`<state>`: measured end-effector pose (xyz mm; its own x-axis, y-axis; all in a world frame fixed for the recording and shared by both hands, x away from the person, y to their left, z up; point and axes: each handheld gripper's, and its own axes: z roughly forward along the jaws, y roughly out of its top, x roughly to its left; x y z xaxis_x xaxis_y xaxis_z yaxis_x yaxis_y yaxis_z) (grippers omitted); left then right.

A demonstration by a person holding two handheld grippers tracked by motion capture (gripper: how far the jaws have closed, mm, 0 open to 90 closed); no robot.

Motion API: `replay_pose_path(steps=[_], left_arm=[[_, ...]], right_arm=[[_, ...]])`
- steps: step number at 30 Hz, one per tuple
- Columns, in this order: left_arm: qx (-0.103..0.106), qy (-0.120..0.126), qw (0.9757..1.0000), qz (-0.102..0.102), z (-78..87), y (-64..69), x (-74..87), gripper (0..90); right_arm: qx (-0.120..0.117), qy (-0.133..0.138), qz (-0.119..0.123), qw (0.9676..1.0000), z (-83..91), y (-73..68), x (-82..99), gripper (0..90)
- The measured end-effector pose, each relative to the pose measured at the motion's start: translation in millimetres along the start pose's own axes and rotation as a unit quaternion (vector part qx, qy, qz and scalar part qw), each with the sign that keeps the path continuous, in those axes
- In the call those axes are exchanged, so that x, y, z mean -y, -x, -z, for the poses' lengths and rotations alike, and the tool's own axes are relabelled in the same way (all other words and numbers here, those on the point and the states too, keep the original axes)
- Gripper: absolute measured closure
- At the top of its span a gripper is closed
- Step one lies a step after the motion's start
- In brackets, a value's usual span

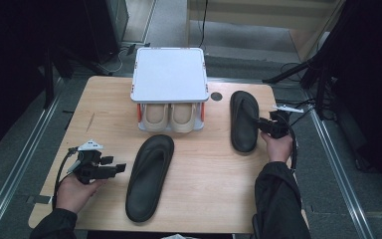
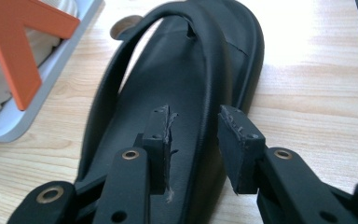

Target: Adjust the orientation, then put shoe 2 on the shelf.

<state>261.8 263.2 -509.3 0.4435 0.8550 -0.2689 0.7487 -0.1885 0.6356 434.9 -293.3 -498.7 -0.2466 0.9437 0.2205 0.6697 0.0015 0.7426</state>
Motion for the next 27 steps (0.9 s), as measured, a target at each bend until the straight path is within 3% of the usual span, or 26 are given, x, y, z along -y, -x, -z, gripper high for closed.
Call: replay_pose_path(steps=[13,27], left_arm=[[-0.004,0.001,1.0000,0.005,1.8,-0.7,3.8,34.7],[-0.005,0.000,1.0000,0.005,1.3,-0.7,4.8,34.7]], right_arm=[[0.017,-0.019,-0.012,0.9996,-18.5,5.6,1.0,64.9],[0.017,-0.004,-0.037,0.9992,-20.2,10.3,0.3,72.6]])
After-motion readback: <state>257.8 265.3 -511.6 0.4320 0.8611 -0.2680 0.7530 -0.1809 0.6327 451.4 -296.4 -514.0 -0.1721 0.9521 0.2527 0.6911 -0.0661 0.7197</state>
